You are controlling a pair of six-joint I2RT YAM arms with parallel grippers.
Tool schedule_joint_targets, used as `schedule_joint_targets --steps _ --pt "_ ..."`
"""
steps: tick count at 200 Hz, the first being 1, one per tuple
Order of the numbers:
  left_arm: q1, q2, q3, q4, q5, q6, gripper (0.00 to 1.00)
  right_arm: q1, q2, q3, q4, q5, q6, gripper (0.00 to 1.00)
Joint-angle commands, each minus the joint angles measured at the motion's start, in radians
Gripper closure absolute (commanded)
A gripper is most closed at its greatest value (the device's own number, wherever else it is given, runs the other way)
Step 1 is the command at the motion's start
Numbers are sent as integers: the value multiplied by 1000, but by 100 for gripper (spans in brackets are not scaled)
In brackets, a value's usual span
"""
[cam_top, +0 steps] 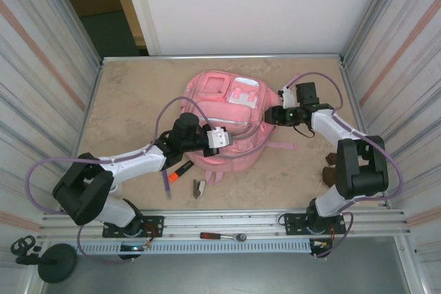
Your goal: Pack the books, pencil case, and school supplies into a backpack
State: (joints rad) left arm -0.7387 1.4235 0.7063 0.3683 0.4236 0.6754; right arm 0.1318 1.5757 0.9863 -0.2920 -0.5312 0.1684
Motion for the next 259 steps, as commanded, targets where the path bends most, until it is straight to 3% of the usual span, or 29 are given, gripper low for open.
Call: schedule_joint_targets --steps 1,59,118,168,228,241,259 --pt "4 -44 8 60 45 -24 100 13 35 34 -13 -29 -34 55" --pt "4 -60 -5 55 45 -23 100 19 125 83 23 52 20 56" --pt "16 -93 -31 49 41 -20 100 2 186 146 -10 263 78 62" --pt "24 -89 -41 62 51 -30 100 -49 143 130 62 189 141 58" --pt "23 -53 -18 77 68 -43 100 -57 323 246 92 114 268 50" --pt "23 -43 -12 90 71 -49 100 -66 360 275 83 99 282 57" --pt "23 -19 7 110 65 -68 100 -98 355 272 86 84 307 82"
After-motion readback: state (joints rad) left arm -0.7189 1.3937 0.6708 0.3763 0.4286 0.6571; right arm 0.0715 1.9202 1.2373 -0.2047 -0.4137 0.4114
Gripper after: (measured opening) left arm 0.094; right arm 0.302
